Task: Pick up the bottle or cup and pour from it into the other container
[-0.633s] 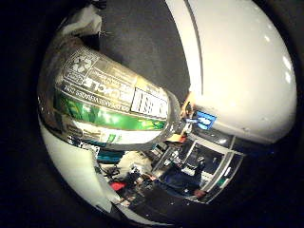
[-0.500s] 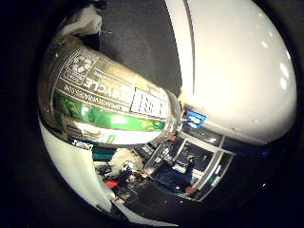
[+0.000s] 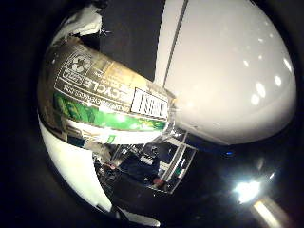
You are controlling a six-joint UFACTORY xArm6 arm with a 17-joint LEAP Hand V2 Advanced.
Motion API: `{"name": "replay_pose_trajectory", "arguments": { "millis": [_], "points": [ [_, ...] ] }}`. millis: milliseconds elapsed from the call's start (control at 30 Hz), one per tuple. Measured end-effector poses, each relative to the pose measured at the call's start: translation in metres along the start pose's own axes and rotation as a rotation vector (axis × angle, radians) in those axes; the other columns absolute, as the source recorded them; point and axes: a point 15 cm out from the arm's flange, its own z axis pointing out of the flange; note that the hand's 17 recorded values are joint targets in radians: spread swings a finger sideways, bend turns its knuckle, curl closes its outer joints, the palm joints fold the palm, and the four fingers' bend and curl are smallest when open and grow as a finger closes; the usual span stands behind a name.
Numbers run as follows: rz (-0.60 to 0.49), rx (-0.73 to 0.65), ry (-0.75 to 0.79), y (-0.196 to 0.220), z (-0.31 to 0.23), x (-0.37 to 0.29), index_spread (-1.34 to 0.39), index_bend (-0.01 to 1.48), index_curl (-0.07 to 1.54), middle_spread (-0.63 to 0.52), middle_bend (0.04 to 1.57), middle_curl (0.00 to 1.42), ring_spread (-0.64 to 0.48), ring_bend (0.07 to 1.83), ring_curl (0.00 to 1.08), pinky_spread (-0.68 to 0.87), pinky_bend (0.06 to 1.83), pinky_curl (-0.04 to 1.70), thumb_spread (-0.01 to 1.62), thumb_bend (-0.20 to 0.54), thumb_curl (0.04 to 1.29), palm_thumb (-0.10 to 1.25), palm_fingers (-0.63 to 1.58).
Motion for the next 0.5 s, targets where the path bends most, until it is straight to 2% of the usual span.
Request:
{"name": "replay_pose_trajectory", "arguments": {
  "millis": [500],
  "points": [
    [-0.034,-0.004,0.031,-0.009,-0.004,-0.017,-0.21,1.16,0.89,-0.12,1.39,0.77,-0.23,1.33,0.81,-0.22,1.26,0.97,0.36,-0.020,0.98,1.08,1.11]
  ]
}}
